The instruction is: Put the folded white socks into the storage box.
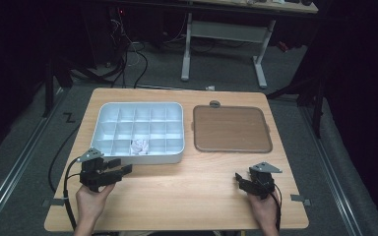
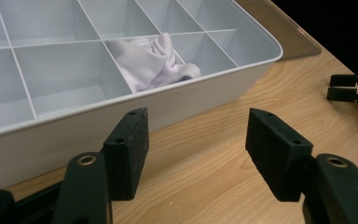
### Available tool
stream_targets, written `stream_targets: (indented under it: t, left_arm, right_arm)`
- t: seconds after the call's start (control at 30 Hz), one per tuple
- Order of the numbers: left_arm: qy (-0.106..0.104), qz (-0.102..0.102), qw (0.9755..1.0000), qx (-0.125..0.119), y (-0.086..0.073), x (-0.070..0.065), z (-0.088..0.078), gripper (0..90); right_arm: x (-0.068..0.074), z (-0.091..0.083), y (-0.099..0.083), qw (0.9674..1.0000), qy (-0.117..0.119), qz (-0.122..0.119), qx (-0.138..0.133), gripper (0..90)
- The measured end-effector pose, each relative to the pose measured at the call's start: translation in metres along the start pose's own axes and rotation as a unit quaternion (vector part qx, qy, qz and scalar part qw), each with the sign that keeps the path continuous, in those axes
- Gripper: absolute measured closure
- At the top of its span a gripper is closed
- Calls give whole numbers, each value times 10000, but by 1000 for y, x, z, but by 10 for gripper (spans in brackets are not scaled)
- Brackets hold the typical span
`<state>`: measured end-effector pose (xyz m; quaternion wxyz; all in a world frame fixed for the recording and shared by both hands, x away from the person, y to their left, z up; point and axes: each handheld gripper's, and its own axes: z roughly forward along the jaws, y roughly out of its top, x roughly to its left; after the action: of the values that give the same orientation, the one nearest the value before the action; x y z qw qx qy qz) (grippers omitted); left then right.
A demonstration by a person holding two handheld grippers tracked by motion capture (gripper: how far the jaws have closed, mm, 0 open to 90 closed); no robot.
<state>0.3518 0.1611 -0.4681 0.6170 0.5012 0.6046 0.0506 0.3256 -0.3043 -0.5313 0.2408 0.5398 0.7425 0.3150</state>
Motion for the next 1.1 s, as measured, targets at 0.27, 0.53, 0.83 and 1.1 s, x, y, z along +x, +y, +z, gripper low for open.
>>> stream_targets:
  t: [0.27,0.53,0.83,1.1]
  left_arm:
    - [-11,-40,10000,49,-10,1,4,399]
    - [-65,-168,9996,206,-22,3,9,399]
    - [-61,-199,9993,320,-34,3,16,400]
    - [28,-161,9991,399,-45,6,23,398]
  right_arm:
    - [0,0,0,10000,0,-1,0,374]
    - [0,0,0,10000,-1,0,-1,374]
    - [0,0,0,10000,0,-1,-1,374]
    - [0,0,0,10000,0,-1,-1,373]
